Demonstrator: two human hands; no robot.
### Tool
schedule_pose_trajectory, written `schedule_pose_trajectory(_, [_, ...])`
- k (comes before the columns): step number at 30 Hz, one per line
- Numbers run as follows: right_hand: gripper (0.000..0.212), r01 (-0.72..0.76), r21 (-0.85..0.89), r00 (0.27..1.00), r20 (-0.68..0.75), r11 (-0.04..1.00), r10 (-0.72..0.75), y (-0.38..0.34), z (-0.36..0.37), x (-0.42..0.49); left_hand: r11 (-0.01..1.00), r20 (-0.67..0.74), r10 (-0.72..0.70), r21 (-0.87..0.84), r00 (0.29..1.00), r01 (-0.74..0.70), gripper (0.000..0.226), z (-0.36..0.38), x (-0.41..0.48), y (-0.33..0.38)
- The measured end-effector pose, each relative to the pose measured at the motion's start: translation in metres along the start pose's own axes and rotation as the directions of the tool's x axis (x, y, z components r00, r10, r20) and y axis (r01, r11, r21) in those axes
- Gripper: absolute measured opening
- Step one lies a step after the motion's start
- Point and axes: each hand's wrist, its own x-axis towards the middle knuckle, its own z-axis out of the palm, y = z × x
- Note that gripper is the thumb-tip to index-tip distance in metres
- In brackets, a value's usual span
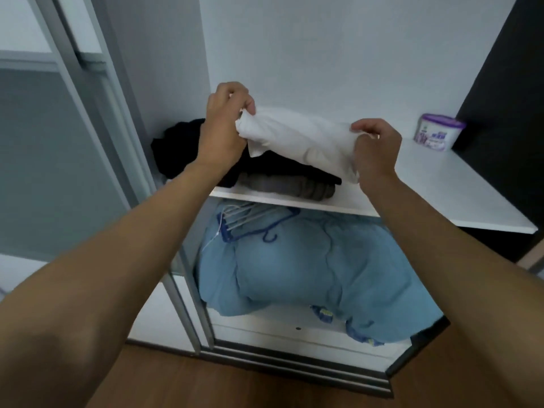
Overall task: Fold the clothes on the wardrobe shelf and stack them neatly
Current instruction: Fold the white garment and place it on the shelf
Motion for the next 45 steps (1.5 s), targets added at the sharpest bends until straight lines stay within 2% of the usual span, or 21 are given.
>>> schedule_pose_trajectory(3, [0.041,0.214,0.059,0.973,-0.103,0.975,-0.207,-0.006,0.029,0.053,0.976,-0.099,0.077,0.210,0.992,-0.055,0.036,0.017,0.056,-0.019])
schedule_pose_trajectory(5, [0.037,0.247,0.064,0.957,-0.173,0.967,-0.233,0.008,0.047,0.084,0.954,-0.091,0.131,0.283,0.987,-0.100,0.040,0.031,0.074,-0.036])
schedule_pose_trajectory(7, [0.036,0.159,-0.045,0.983,-0.084,0.986,-0.162,0.039,0.060,0.104,0.942,0.085,0.123,0.303,0.989,-0.143,0.044,0.044,0.067,-0.061])
schedule_pose_trajectory(8, [0.036,0.059,-0.150,0.997,0.059,0.987,-0.051,0.060,0.064,0.110,0.956,0.248,0.041,0.272,0.968,-0.110,0.049,0.049,0.056,-0.075])
schedule_pose_trajectory(9, [0.036,-0.052,-0.274,0.964,0.237,0.960,0.120,0.083,0.067,0.113,0.973,0.415,-0.104,0.229,0.904,0.007,0.053,0.053,0.044,-0.086])
schedule_pose_trajectory(10, [0.033,-0.132,-0.390,0.886,0.365,0.911,0.285,0.104,0.068,0.115,0.961,0.501,-0.265,0.203,0.824,0.186,0.054,0.057,0.033,-0.095])
schedule_pose_trajectory(11, [0.029,-0.164,-0.459,0.830,0.414,0.873,0.374,0.122,0.068,0.116,0.901,0.494,-0.431,0.198,0.755,0.386,0.050,0.061,0.026,-0.101])
schedule_pose_trajectory(13, [0.015,-0.182,-0.474,0.859,0.350,0.861,0.374,0.141,0.073,0.124,0.707,0.418,-0.682,0.169,0.599,0.687,0.024,0.071,0.027,-0.107])
schedule_pose_trajectory(14, [0.013,-0.179,-0.470,0.887,0.303,0.865,0.348,0.144,0.076,0.128,0.638,0.414,-0.735,0.158,0.536,0.753,0.018,0.077,0.033,-0.108])
schedule_pose_trajectory(17, [0.023,-0.192,-0.439,0.906,0.264,0.878,0.330,0.145,0.088,0.132,0.539,0.443,-0.791,0.179,0.422,0.823,0.062,0.096,0.052,-0.113])
schedule_pose_trajectory(22, [0.030,-0.060,-0.405,0.964,0.216,0.913,0.159,0.143,0.094,0.122,0.479,0.449,-0.813,0.154,0.371,0.864,0.112,0.129,0.065,-0.121])
schedule_pose_trajectory(23, [0.034,-0.082,-0.400,0.966,0.195,0.913,0.172,0.143,0.094,0.122,0.484,0.462,-0.806,0.154,0.370,0.862,0.116,0.134,0.066,-0.120])
schedule_pose_trajectory(25, [0.046,-0.272,-0.342,0.940,0.106,0.899,0.324,0.141,0.093,0.125,0.525,0.473,-0.792,0.208,0.385,0.825,0.111,0.140,0.070,-0.120])
schedule_pose_trajectory(28, [0.051,-0.554,-0.226,0.810,0.077,0.801,0.582,0.139,0.088,0.134,0.587,0.466,-0.779,0.303,0.420,0.751,0.103,0.141,0.077,-0.126])
schedule_pose_trajectory(30, [0.040,-0.623,-0.198,0.747,0.135,0.756,0.651,0.135,0.086,0.135,0.596,0.494,-0.773,0.345,0.399,0.725,0.103,0.140,0.077,-0.130])
schedule_pose_trajectory(33, [0.034,-0.593,-0.218,0.759,0.172,0.776,0.628,0.136,0.087,0.134,0.587,0.549,-0.763,0.366,0.342,0.722,0.106,0.136,0.076,-0.130])
schedule_pose_trajectory(34, [0.027,-0.574,-0.191,0.778,0.176,0.797,0.603,0.137,0.087,0.133,0.599,0.545,-0.761,0.378,0.353,0.706,0.103,0.135,0.077,-0.130])
schedule_pose_trajectory(36, [0.010,-0.504,-0.129,0.840,0.157,0.854,0.520,0.140,0.086,0.131,0.659,0.488,-0.744,0.429,0.455,0.618,0.087,0.136,0.084,-0.128])
schedule_pose_trajectory(40, [0.012,-0.294,-0.076,0.950,0.091,0.953,0.300,0.142,0.078,0.132,0.764,0.384,-0.633,0.451,0.672,0.462,0.049,0.139,0.095,-0.113])
schedule_pose_trajectory(43, [0.011,-0.200,-0.208,0.964,0.135,0.958,0.230,0.146,0.076,0.135,0.828,0.301,-0.518,0.409,0.800,0.383,0.019,0.139,0.093,-0.107])
schedule_pose_trajectory(45, [0.014,-0.154,-0.329,0.961,0.170,0.932,0.219,0.150,0.076,0.135,0.839,0.275,-0.496,0.397,0.824,0.372,0.015,0.139,0.090,-0.106])
